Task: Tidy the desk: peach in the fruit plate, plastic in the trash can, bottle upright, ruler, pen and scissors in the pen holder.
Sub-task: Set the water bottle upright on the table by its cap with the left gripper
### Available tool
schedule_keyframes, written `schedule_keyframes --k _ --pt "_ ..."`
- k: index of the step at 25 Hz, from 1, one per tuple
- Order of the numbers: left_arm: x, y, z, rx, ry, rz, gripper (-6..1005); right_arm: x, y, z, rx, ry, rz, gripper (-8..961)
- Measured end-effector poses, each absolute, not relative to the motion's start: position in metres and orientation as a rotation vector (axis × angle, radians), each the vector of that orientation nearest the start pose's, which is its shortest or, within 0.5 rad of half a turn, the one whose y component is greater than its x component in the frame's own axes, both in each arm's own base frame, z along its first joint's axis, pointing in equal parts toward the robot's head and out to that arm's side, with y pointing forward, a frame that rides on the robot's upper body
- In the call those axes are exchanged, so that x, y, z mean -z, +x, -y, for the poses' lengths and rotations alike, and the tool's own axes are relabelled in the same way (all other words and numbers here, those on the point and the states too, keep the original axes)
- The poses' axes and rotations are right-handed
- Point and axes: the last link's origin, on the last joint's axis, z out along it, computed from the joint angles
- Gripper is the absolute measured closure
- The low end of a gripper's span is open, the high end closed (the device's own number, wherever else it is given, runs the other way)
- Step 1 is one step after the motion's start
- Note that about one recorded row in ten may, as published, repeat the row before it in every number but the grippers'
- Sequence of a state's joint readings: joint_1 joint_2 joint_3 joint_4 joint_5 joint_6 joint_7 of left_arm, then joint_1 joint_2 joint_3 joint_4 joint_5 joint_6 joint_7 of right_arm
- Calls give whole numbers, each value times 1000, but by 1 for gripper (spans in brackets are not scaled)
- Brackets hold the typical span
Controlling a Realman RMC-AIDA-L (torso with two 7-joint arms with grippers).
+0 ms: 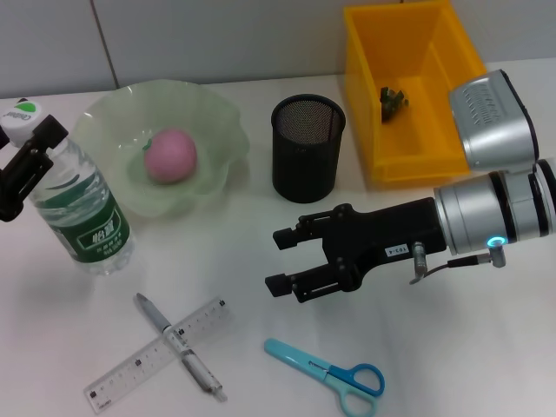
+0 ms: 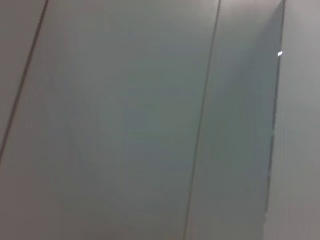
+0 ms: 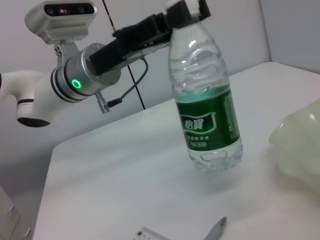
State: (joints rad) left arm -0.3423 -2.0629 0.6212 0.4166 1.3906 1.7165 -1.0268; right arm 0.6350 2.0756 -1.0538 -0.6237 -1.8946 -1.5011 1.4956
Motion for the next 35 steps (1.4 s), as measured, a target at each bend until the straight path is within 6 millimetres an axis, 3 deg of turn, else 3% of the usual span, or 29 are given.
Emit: schedule_keyframes --k 19,35 --pt "-33 -316 -300 1026 -2017 469 556 33 201 -349 -527 -3003 -537 195" --pt "-24 -320 -303 975 -1977 464 553 33 194 -355 -429 -3049 -570 196"
